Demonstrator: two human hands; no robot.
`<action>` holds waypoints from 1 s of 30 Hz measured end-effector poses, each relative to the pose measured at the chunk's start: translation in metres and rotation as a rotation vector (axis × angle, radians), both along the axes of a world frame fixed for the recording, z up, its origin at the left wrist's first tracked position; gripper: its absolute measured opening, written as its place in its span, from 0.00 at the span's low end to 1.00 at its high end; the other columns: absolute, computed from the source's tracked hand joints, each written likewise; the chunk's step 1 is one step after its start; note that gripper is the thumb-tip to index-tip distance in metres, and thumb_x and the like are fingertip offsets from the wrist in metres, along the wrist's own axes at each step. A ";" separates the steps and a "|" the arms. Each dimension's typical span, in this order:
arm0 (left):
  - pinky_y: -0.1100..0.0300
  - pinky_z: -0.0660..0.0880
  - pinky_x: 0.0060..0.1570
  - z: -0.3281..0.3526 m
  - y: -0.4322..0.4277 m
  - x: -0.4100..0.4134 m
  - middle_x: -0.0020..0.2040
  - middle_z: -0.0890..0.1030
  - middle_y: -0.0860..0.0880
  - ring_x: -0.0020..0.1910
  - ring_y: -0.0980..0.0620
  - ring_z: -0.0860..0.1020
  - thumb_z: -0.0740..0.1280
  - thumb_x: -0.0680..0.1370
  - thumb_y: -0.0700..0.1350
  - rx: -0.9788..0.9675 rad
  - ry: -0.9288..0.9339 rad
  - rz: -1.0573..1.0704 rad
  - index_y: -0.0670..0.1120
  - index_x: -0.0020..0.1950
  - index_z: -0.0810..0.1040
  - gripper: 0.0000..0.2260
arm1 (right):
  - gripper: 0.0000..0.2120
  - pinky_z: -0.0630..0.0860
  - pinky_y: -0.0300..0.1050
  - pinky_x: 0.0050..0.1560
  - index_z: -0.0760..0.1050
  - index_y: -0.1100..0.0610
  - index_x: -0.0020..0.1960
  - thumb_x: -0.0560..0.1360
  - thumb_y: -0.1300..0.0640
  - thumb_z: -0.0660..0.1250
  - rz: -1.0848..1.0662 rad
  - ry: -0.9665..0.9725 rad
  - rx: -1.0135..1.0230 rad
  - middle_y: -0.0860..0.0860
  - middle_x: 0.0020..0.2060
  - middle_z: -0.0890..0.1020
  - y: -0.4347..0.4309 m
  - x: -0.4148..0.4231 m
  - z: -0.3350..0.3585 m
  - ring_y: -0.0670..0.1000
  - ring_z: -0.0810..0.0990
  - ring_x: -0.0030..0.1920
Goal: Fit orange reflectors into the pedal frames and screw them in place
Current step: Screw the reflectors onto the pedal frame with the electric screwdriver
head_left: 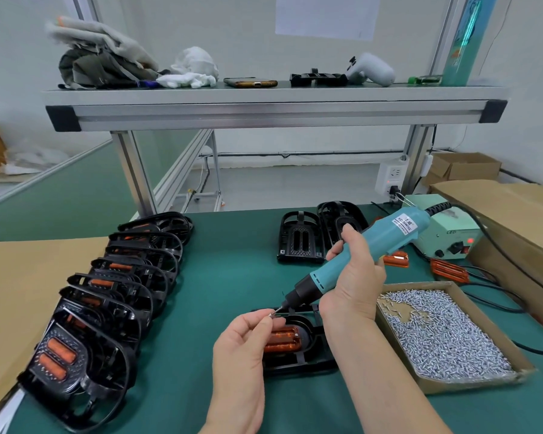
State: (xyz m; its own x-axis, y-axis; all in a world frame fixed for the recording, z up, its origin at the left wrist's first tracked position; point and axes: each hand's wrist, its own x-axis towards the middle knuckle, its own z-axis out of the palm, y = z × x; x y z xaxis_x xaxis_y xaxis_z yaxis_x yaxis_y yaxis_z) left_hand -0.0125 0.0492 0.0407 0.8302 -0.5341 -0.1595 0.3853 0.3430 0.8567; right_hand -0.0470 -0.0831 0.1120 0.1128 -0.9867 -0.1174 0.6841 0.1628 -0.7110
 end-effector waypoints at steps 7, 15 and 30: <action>0.60 0.75 0.46 0.004 -0.001 -0.003 0.39 0.84 0.39 0.38 0.52 0.83 0.64 0.78 0.31 -0.065 0.135 -0.019 0.35 0.46 0.81 0.06 | 0.12 0.74 0.37 0.30 0.71 0.54 0.49 0.72 0.57 0.74 0.006 -0.015 -0.062 0.46 0.27 0.77 0.005 0.001 0.001 0.45 0.74 0.26; 0.63 0.78 0.40 0.006 0.002 -0.005 0.39 0.85 0.41 0.38 0.51 0.83 0.64 0.79 0.32 0.000 0.030 0.001 0.36 0.47 0.80 0.06 | 0.15 0.74 0.36 0.30 0.72 0.55 0.49 0.69 0.54 0.74 0.000 -0.014 -0.131 0.47 0.27 0.76 0.008 0.000 0.007 0.46 0.74 0.26; 0.40 0.79 0.53 -0.014 0.007 0.004 0.44 0.85 0.48 0.47 0.47 0.84 0.70 0.77 0.36 0.261 -0.542 0.160 0.56 0.45 0.84 0.14 | 0.10 0.75 0.35 0.28 0.73 0.52 0.49 0.73 0.57 0.74 0.024 0.022 0.049 0.43 0.25 0.77 0.005 0.004 0.001 0.42 0.76 0.26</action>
